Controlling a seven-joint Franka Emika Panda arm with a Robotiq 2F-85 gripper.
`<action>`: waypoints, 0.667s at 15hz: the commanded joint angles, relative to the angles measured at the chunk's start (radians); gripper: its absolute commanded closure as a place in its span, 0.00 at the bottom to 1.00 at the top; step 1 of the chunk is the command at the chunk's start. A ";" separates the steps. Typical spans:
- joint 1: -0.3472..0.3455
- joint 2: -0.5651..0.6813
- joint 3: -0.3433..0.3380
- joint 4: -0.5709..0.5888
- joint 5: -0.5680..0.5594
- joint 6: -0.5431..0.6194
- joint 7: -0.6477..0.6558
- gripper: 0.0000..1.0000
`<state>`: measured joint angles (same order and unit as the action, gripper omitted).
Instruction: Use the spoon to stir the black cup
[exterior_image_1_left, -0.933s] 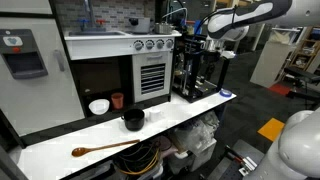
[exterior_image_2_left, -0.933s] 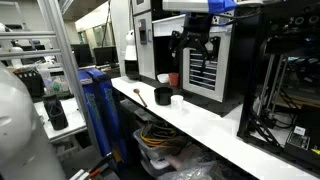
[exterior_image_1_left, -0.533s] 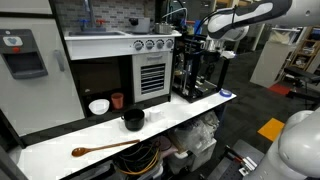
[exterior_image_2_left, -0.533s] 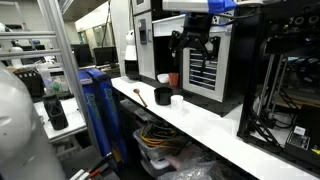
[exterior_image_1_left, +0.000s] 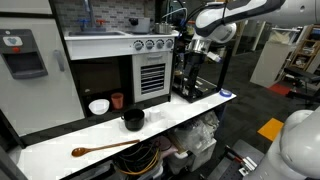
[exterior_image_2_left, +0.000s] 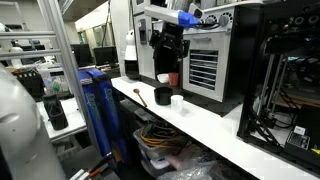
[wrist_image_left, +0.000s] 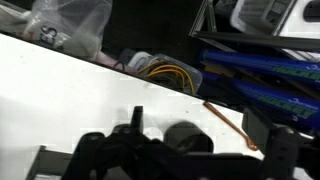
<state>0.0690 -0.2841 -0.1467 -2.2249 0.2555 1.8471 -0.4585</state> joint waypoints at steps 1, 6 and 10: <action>0.067 0.045 0.110 0.004 0.045 0.052 -0.009 0.00; 0.172 0.140 0.264 0.018 0.013 0.228 -0.058 0.00; 0.223 0.252 0.340 0.060 0.005 0.366 -0.100 0.00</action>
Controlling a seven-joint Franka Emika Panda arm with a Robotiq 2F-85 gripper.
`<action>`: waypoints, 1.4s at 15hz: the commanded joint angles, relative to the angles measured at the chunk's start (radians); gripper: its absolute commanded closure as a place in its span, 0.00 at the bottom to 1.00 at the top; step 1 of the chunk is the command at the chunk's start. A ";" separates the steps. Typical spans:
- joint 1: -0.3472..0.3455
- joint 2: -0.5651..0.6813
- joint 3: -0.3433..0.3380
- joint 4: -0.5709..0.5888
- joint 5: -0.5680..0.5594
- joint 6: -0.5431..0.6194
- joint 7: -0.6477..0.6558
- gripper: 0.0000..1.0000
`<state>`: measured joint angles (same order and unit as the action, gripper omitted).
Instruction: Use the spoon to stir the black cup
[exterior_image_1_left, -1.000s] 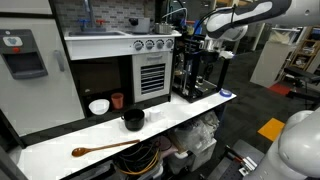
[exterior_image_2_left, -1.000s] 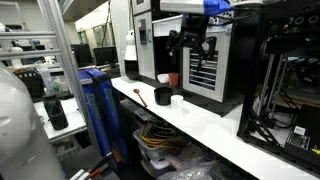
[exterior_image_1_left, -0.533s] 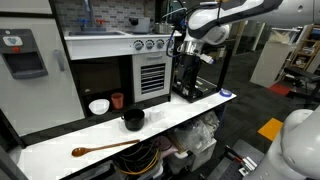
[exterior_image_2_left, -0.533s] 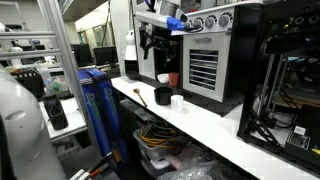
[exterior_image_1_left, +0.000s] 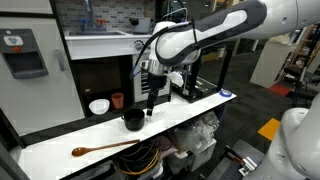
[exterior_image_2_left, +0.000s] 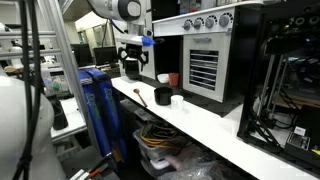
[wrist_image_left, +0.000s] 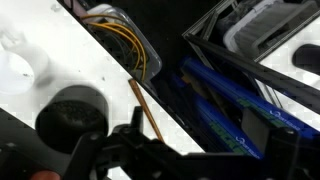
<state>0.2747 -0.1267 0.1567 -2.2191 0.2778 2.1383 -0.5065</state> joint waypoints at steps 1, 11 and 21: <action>0.025 0.124 0.051 0.064 -0.015 0.108 -0.074 0.00; 0.011 0.281 0.135 0.119 -0.040 0.199 -0.119 0.00; 0.020 0.352 0.139 0.206 -0.105 0.196 -0.145 0.00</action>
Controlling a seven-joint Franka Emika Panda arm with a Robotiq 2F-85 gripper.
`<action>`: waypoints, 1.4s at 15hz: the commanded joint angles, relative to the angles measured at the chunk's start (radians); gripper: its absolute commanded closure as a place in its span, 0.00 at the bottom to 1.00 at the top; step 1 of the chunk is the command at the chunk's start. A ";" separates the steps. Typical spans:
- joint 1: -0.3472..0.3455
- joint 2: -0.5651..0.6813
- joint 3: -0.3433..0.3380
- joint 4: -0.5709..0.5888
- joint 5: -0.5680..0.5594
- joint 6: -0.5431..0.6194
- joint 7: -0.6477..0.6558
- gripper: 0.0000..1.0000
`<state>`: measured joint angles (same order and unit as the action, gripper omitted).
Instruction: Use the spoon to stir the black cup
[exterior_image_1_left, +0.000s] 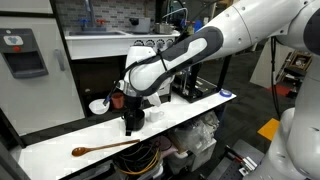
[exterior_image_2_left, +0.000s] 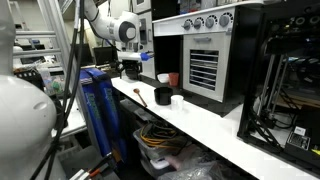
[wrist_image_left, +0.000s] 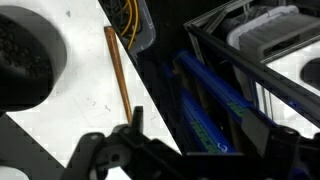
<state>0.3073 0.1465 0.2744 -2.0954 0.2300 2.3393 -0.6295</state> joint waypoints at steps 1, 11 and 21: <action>-0.008 0.118 0.026 0.127 -0.091 -0.014 -0.027 0.00; 0.051 0.480 0.054 0.508 -0.357 -0.087 -0.032 0.00; 0.045 0.630 0.034 0.625 -0.414 -0.106 -0.033 0.00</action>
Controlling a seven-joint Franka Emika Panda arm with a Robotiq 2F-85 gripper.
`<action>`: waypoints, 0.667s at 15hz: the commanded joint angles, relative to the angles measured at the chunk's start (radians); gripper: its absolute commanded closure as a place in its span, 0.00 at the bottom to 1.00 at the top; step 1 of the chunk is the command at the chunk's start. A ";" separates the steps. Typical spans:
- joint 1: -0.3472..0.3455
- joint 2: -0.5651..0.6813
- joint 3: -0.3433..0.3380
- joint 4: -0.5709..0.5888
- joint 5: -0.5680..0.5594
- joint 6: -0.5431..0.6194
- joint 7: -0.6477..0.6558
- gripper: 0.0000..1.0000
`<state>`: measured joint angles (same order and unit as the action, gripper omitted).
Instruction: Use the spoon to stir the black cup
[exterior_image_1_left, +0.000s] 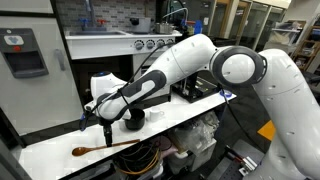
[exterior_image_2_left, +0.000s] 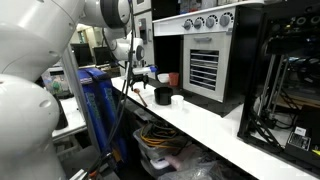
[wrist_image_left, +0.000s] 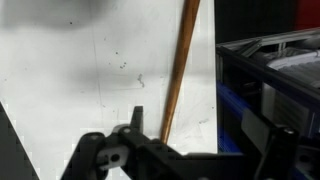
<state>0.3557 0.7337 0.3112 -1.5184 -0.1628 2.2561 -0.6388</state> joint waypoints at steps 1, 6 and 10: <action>-0.003 0.054 -0.004 0.053 -0.022 -0.021 -0.024 0.00; -0.003 0.087 -0.002 0.068 -0.024 -0.023 -0.039 0.00; 0.002 0.093 -0.007 0.071 -0.038 -0.022 -0.057 0.00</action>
<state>0.3558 0.8086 0.3061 -1.4780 -0.1703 2.2562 -0.6682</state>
